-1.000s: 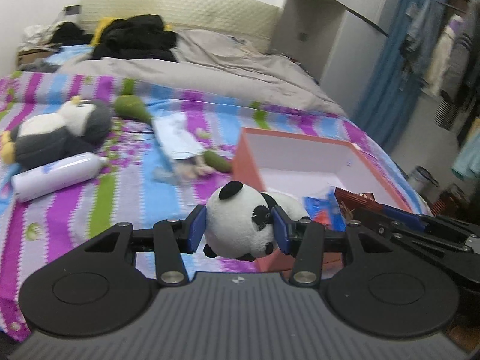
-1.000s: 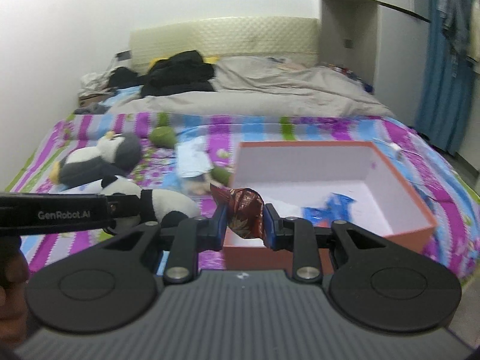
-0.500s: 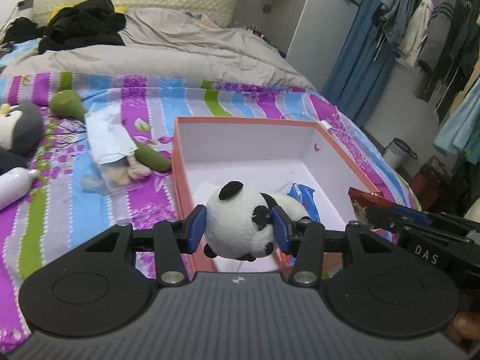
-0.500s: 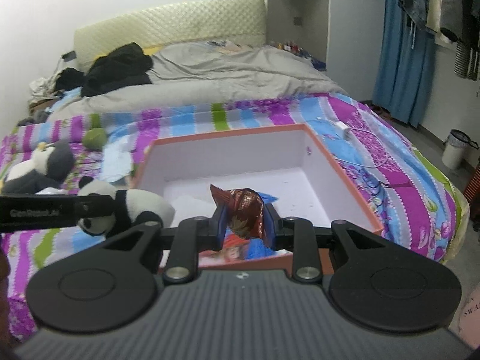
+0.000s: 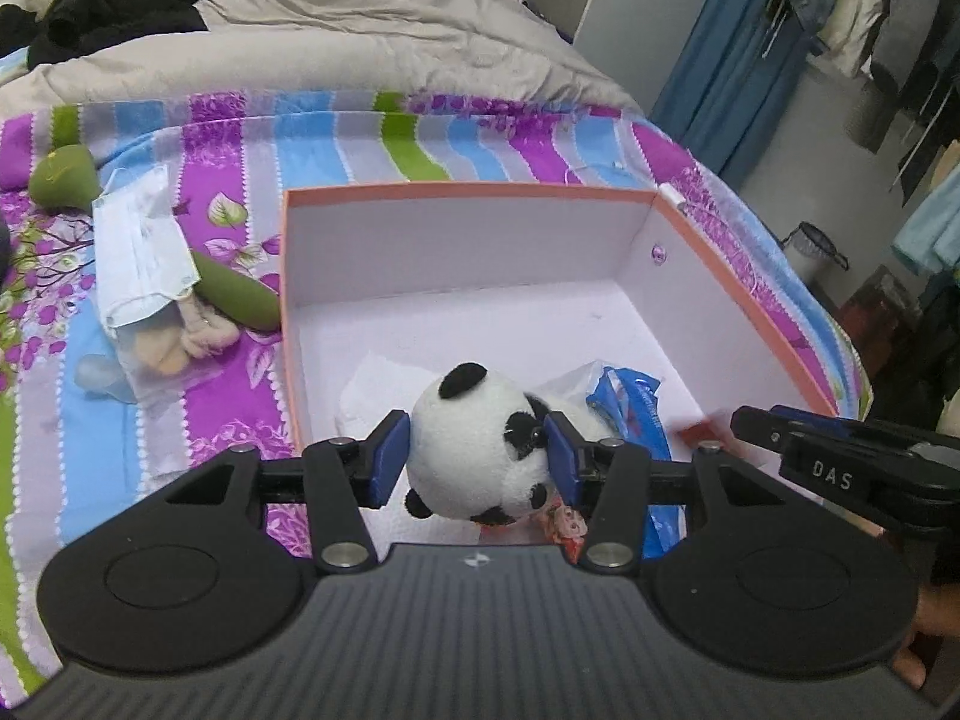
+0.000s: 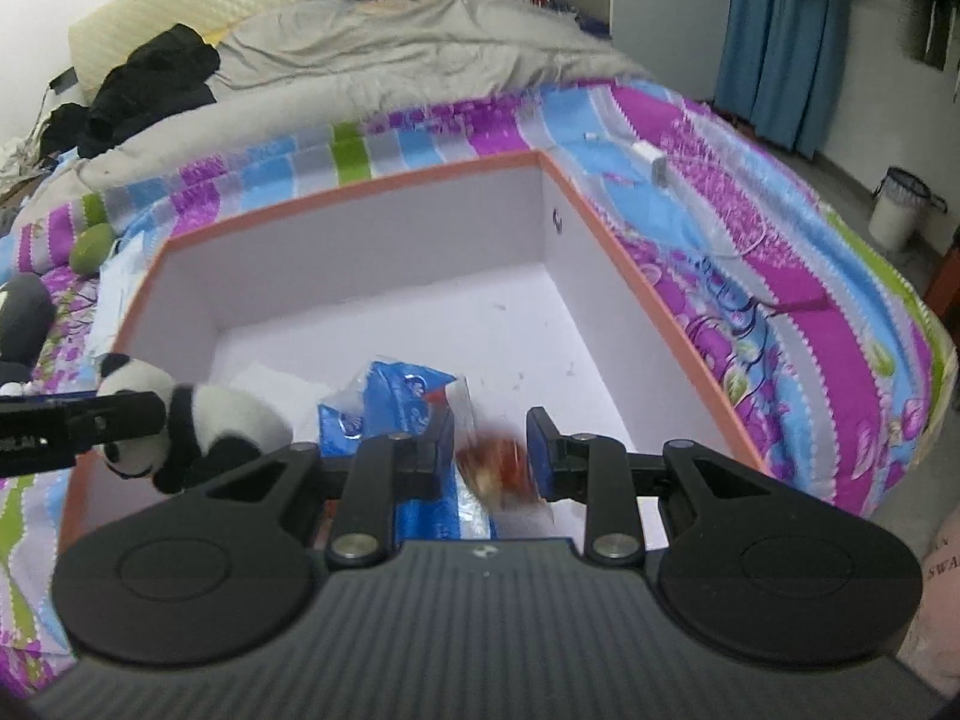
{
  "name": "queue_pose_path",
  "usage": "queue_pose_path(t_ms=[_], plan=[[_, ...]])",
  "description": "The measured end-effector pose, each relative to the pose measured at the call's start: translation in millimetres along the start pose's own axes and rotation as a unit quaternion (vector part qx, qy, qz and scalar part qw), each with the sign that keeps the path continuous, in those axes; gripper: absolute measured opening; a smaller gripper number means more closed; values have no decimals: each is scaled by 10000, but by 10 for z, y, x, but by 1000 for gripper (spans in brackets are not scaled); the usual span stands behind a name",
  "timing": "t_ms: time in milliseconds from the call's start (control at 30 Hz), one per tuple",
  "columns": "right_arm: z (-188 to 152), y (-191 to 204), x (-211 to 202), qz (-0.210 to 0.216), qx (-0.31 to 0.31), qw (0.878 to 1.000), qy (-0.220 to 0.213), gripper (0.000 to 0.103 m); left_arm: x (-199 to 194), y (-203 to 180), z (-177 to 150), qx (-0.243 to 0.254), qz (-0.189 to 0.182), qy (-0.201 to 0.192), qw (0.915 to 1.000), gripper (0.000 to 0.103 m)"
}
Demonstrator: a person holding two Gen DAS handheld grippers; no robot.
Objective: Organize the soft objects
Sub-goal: 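Open the left tool to drop the panda into the box while the right tool releases the red packet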
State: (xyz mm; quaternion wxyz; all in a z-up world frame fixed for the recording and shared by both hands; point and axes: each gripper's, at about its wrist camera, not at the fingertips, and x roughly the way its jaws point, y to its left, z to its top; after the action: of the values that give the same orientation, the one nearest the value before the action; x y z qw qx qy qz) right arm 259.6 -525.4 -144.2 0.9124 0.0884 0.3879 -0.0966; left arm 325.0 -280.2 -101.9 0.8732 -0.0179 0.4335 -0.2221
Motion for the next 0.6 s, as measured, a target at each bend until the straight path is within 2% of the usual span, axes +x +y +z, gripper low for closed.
queue_pose_path(t_ms=[100, 267, 600], plan=[[-9, -33, 115, 8, 96, 9998, 159, 32, 97, 4, 10, 11, 10, 98, 10000, 64], [-14, -5, 118, 39, 161, 9998, 131, 32, 145, 36, 11, 43, 34, 128, 9999, 64], [-24, 78, -198, 150, 110, 9998, -115, 32, -209, 42, -46, 39, 34, -131, 9999, 64]])
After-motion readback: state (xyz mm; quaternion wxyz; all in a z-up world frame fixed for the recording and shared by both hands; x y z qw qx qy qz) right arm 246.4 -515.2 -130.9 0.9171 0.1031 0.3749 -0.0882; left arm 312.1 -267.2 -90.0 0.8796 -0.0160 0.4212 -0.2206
